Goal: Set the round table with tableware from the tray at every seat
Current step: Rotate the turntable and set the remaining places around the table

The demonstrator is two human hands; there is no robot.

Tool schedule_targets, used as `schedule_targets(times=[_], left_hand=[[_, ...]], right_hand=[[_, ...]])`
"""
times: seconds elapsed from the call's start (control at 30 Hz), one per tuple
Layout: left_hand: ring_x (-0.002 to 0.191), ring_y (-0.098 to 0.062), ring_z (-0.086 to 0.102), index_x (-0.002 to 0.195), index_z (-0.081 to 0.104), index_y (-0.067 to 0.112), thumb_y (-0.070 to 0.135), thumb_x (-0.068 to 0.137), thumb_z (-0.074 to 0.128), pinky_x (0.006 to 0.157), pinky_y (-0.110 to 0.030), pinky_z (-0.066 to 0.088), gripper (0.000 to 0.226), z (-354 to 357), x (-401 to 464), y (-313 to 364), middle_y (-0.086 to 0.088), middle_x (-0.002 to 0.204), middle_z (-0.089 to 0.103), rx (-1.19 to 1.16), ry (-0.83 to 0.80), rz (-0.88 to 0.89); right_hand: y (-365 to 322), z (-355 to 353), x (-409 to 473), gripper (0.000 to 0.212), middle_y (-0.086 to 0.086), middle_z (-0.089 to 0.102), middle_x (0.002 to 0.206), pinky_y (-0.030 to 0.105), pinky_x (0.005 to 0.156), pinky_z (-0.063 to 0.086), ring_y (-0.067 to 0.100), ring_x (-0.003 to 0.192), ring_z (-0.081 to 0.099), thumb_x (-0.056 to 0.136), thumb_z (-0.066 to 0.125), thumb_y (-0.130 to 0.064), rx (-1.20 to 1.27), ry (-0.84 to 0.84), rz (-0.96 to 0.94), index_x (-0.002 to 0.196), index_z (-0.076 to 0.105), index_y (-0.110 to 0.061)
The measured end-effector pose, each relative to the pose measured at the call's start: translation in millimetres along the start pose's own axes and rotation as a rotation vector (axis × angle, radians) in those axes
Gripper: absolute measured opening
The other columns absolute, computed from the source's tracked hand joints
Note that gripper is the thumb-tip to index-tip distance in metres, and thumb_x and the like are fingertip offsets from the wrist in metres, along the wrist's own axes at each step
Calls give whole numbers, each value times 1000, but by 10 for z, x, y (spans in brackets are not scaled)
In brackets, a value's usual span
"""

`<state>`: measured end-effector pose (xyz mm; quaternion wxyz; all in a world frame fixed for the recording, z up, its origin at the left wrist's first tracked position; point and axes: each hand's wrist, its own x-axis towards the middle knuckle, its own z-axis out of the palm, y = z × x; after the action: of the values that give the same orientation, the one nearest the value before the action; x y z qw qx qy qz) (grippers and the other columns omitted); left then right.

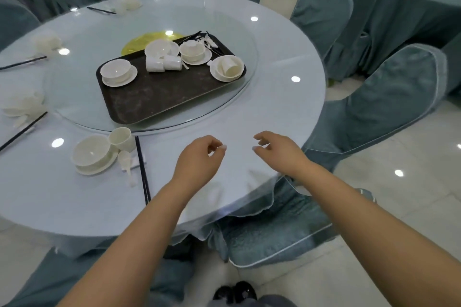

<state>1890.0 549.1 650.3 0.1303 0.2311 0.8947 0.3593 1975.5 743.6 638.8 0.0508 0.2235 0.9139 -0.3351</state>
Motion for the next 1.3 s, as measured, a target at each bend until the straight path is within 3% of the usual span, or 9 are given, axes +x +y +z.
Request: schedule_targets(times=[0.33,0.57,0.77,0.97,1.13,1.3], left_hand=[[88,-7,60,98,66,25,41,95,54,75,-26,45,20,103,-38,161,13,93,65,-32,-46,11],[84,2,57,95,64,29,43,94,53,67,-16,42,18,443,133,412,18,88,64,-21,-30,-18],[82,1,57,95,62,30,44,95,52,65,-16,41,17,1023,423,894,19,88,62,-15,48,-86],[85,-4,59,95,65,24,43,95,52,68,-22,42,23,1711,661,1455,14,90,65,-101,145,-235],[79,-5,58,93,65,23,43,95,52,62,-22,39,25,1907,793,1765,13,87,64,-159,250,-308],[79,-5,59,89,64,25,43,95,51,62,-21,39,23,1919,857,1910,13,85,65,-151,307,-339]], right_hand=[[15,-184,-301,41,-5,57,129,33,93,48,14,110,56,98,50,-42,81,33,29,135,51,-25],[349,-514,-128,41,-8,58,126,30,91,47,11,108,56,97,51,-44,100,49,-4,135,51,-28],[956,-979,201,40,-9,58,124,34,94,49,11,107,57,97,51,-43,93,-25,-71,134,52,-27],[1667,-1536,573,36,-14,60,109,27,86,47,8,102,56,96,54,-41,149,-121,-142,129,55,-28],[1975,-1834,873,33,-18,58,101,23,78,42,4,94,55,95,55,-41,119,-179,-201,125,57,-29],[2014,-1948,1128,34,-12,61,108,23,78,43,1,94,55,94,55,-43,121,-225,-241,125,58,-29]])
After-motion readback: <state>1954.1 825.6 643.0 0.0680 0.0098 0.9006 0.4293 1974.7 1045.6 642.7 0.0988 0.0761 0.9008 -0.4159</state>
